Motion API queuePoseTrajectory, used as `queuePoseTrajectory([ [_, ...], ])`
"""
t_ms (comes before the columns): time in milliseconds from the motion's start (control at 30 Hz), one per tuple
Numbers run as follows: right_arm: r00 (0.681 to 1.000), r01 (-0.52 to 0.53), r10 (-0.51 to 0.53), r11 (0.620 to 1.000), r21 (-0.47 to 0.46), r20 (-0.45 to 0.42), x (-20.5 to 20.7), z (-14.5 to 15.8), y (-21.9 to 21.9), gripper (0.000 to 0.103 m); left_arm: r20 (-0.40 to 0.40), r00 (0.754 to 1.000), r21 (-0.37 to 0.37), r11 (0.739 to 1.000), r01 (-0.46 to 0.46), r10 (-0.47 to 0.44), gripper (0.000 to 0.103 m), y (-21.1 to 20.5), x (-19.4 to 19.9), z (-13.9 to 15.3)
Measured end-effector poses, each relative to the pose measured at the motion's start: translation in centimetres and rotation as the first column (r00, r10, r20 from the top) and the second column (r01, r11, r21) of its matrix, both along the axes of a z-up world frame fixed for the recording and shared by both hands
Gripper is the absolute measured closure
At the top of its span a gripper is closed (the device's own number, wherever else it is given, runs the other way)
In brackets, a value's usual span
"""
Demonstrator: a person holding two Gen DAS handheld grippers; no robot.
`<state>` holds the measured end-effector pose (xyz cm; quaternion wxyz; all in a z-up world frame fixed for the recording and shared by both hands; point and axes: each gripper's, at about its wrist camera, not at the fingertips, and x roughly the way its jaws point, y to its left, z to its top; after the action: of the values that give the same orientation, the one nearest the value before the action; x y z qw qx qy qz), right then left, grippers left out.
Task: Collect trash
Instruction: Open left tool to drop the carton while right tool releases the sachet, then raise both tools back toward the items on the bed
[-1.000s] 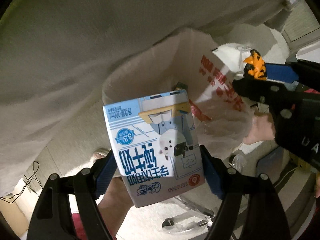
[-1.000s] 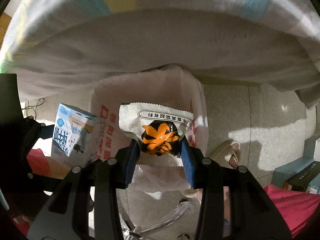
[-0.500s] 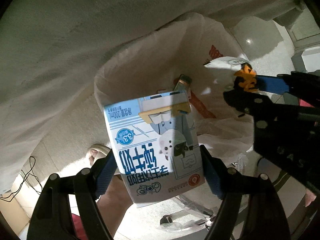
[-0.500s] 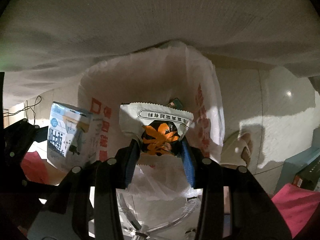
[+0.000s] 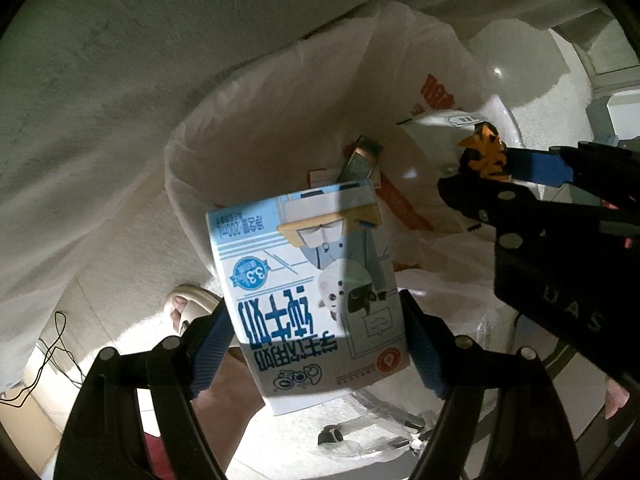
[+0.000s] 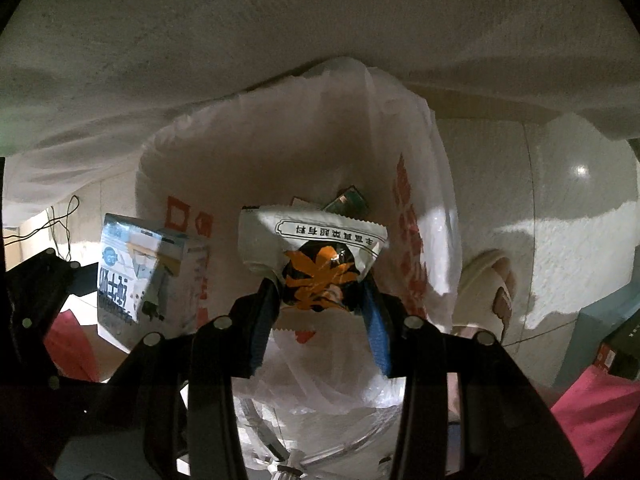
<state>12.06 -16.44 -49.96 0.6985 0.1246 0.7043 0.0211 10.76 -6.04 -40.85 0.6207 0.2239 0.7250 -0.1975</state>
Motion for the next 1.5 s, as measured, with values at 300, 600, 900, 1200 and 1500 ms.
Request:
queuePoseTrajectory([
  [300, 1.000, -0.016, 0.016, 1.000, 0.008, 0.002, -0.2, 0.1, 0.4, 0.061, -0.021, 1.000, -0.007, 1.000, -0.007, 0.007, 0.026, -0.2, 0.2, -0.2],
  [600, 1.000, -0.031, 0.031, 0.999, 0.015, 0.004, -0.3, 0.1, 1.0, 0.042, -0.038, 0.999, 0.004, 1.000, 0.005, -0.004, 0.022, -0.5, 0.3, -0.6],
  [900, 0.999, -0.038, 0.038, 0.999, 0.012, 0.015, -0.5, 1.0, 0.7, 0.042, -0.010, 1.000, 0.005, 1.000, 0.001, -0.001, 0.022, -0.5, 0.4, -0.2],
  [1200, 0.990, -0.102, 0.103, 0.995, -0.019, 0.093, -2.9, 6.4, -0.1, 0.029, 0.066, 0.998, 0.029, 1.000, -0.003, 0.001, 0.019, 0.7, -1.3, 4.2],
  [1500, 0.906, -0.247, 0.267, 0.964, -0.103, 0.328, -5.1, 19.4, -1.4, 0.015, 0.196, 0.980, -0.081, 0.997, -0.008, 0.024, 0.016, 3.0, -3.7, 15.6],
])
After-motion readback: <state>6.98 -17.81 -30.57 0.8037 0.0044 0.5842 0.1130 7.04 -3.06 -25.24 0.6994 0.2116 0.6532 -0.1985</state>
